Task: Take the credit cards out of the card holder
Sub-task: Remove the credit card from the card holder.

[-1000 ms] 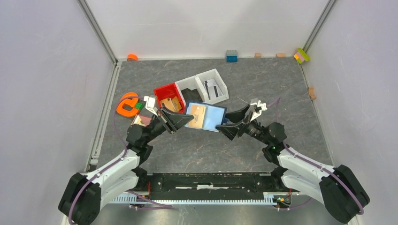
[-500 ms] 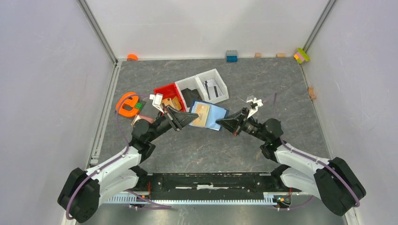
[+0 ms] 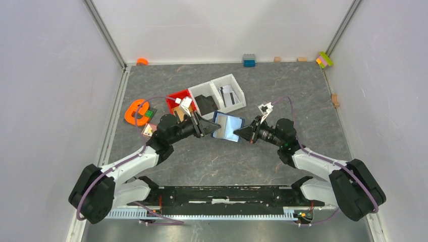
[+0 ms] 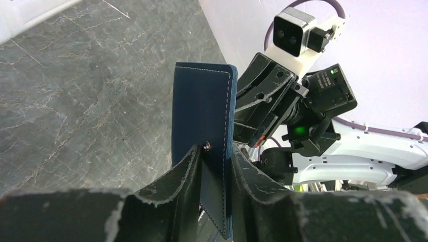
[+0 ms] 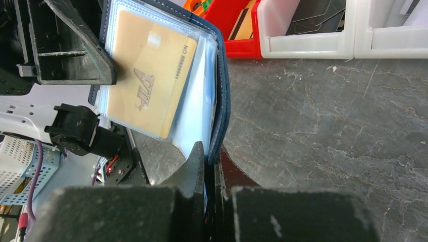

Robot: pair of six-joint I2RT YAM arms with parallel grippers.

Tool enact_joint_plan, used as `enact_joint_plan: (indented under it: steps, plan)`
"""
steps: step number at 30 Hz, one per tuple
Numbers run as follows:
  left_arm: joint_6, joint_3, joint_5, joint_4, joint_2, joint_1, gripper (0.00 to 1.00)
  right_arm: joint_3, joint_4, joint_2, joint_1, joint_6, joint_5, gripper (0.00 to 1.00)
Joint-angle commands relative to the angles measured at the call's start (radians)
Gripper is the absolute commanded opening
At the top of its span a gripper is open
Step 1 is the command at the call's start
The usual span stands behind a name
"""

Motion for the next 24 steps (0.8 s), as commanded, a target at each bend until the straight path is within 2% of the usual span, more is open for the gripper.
enact_joint_plan:
  steps: [1, 11, 24]
  plan:
    - [0.027, 0.064, 0.081, 0.028, 0.026, -0.006, 0.33, 0.048, -0.006, 0.008, -0.004, -0.024, -0.031, 0.0]
    - [0.034, 0.055, 0.076, 0.029, 0.005, -0.006, 0.36, 0.051, -0.003, 0.008, -0.004, -0.025, -0.047, 0.0]
    - [0.008, 0.057, 0.128, 0.082, 0.033, -0.009, 0.33, 0.044, 0.04, 0.009, -0.004, -0.005, -0.082, 0.0]
